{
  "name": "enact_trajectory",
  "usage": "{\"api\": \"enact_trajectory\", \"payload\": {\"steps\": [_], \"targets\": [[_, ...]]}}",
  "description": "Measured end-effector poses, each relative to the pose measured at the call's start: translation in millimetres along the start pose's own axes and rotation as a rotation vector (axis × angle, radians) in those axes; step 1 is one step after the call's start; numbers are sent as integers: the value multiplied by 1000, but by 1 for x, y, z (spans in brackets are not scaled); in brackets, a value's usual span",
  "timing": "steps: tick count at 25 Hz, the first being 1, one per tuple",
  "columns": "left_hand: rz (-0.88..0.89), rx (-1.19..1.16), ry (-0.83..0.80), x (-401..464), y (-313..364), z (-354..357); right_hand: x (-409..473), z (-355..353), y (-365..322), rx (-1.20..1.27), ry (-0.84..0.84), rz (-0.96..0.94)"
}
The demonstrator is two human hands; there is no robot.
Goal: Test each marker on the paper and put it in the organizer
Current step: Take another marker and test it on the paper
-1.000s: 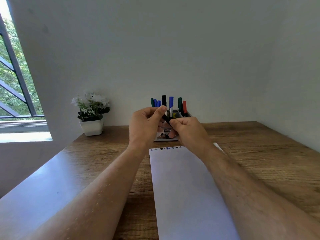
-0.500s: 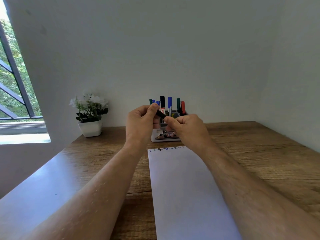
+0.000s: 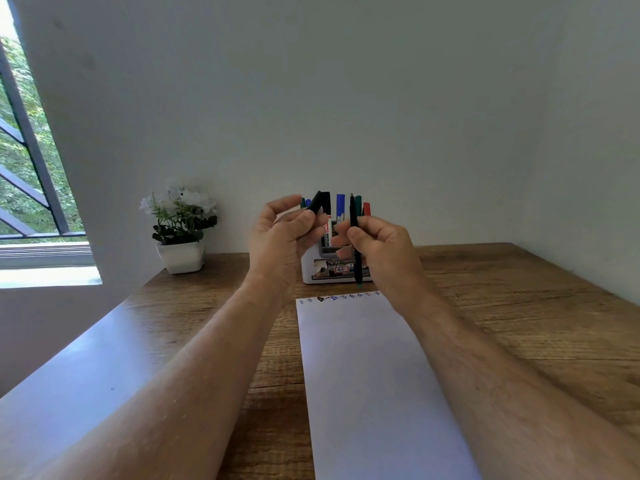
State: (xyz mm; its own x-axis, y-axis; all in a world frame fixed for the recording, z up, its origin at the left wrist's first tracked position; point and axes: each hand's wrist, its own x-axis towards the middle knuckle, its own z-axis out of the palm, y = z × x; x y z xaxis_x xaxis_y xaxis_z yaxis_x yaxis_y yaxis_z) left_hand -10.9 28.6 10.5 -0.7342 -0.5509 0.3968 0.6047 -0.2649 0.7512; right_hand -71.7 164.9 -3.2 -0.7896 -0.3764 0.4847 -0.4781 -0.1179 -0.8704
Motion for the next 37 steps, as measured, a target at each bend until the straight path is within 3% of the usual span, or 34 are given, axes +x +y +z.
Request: {"api": "enact_trajectory", "payload": {"steps": [4, 8, 13, 19, 23, 28, 37], "targets": [[0, 156, -65, -2, -3, 2, 3, -2, 0, 25, 41, -7], [-97, 224, -42, -11, -4, 12, 9, -18, 1, 44, 223, -18], [-207, 325, -118, -15, -9, 20, 13, -33, 7, 216, 342, 120], [-122, 906, -318, -15, -22, 14, 15, -43, 21, 30, 449, 244], [91, 1576, -603, -17, -34, 2, 13, -45, 30, -60, 383, 321], [110, 1608, -684, -16, -38, 2, 5, -41, 36, -243, 146, 395], [3, 1636, -765, -15, -47, 5, 5, -47, 35, -491, 116, 335]]}}
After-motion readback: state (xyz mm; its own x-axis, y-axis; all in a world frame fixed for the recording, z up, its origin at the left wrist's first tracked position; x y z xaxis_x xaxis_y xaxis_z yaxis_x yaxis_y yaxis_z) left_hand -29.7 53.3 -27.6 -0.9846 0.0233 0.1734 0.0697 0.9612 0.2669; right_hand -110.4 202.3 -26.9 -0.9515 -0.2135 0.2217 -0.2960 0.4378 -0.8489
